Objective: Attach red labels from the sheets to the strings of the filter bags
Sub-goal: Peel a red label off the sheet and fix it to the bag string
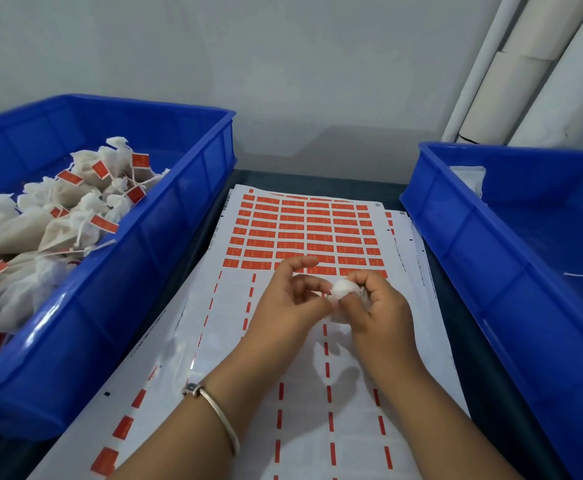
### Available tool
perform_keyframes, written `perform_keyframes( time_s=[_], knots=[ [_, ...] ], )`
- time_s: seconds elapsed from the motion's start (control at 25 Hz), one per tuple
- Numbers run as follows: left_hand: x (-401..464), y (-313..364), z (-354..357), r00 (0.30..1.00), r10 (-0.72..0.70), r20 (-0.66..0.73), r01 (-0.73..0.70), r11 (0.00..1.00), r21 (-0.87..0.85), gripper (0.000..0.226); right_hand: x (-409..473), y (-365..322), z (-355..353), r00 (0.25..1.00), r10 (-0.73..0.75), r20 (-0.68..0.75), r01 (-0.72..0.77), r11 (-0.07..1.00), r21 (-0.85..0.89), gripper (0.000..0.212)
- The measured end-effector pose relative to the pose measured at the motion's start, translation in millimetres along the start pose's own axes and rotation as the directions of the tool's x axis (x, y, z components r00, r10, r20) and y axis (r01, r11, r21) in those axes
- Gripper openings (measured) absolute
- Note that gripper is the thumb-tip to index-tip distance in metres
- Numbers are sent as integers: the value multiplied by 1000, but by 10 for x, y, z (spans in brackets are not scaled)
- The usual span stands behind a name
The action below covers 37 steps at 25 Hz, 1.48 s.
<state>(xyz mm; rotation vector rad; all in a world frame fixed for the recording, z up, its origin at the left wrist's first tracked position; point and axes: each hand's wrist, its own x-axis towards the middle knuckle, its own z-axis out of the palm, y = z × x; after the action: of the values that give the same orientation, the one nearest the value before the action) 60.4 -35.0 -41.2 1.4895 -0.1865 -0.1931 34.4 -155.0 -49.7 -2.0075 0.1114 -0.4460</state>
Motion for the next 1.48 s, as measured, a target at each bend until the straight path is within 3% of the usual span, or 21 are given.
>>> perform_keyframes(
  time_s=[0.08,0.16,0.28,0.44,0.52,0.64,0.76,0.84,1.04,1.12,1.28,1.48],
  knots=[
    [-29,11,29,996,72,56,-80,985,153,49,19,8,-25,998,65,23,-66,996,54,8],
    [-29,27,22,992,130,-4,-125,960,249,46,17,-5,-30,988,136,77,-146,979,144,10],
    [33,45,-61,978,149,-144,-111,963,246,34,24,-46,-33,963,210,171,-248,938,243,19],
    [62,64,-84,958,93,-272,-44,983,180,22,48,-57,-62,921,324,218,-389,812,435,15],
    [28,57,-58,966,112,-231,-62,975,214,20,51,-68,-82,915,341,215,-403,784,472,23],
    [-63,63,-22,967,249,-55,-210,899,384,25,45,-80,-109,909,340,240,-417,750,513,37],
    [-90,65,-19,919,387,74,-361,749,556,30,35,-74,-116,903,348,253,-430,748,506,34],
    [-81,41,-30,894,442,78,-398,702,590,22,29,-70,-108,903,343,258,-429,757,494,26],
    [-49,5,-46,904,428,8,-330,685,650,22,33,-56,-84,903,347,252,-427,788,443,28],
    [-46,-7,-37,920,392,30,-314,686,656,11,32,-59,-82,910,334,245,-410,810,420,32],
    [-34,-61,-46,937,343,61,-279,635,720,14,39,-58,-85,919,307,247,-386,826,410,36],
    [18,-38,-95,933,359,-8,-227,607,762,12,69,11,-47,921,323,216,-384,839,384,16]
  ],
)
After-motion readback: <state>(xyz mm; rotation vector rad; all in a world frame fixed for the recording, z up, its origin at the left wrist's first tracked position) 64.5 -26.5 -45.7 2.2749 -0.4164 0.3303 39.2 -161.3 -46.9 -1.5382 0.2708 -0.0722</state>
